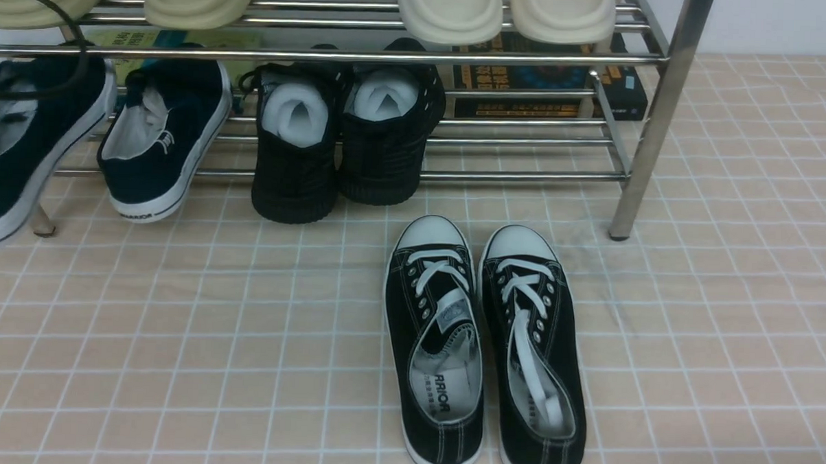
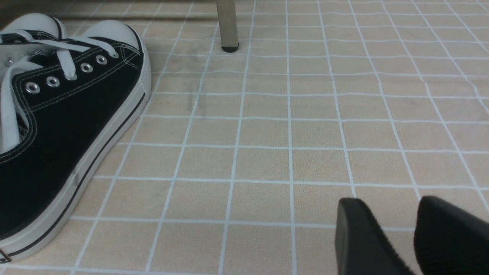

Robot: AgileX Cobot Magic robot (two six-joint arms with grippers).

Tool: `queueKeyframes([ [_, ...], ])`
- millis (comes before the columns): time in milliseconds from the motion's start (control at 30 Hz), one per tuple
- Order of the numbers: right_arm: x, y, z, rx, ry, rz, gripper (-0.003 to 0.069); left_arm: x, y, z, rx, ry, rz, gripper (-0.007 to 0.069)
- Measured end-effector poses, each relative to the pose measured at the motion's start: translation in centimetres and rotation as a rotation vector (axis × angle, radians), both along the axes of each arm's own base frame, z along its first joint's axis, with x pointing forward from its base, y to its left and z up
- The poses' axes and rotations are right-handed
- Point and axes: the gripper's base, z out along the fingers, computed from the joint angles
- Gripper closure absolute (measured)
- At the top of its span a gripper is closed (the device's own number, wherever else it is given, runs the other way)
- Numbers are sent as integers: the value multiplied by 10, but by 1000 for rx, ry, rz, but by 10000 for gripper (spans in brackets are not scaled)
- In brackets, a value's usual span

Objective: Take the shoes off the shelf from the light coffee tablecloth by hand.
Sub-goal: 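Set the held shoe down on the floor in front of the rack with the left gripper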

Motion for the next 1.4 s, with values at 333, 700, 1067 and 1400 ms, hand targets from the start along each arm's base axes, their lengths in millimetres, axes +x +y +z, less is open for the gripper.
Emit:
queueKeyframes([
  [333, 0, 0, 0, 0, 0, 0, 420, -69, -12, 21, 58, 26, 84, 585],
  [700, 0, 0, 0, 0, 0, 0, 420, -94, -20, -59, 18, 135, 89, 585],
  [1067, 0, 0, 0, 0, 0, 0, 420, -74, -18, -96, -30, 88, 100, 585],
  [1400, 0, 0, 0, 0, 0, 0, 420, -64, -15, -119, -51, 171, 98, 581],
])
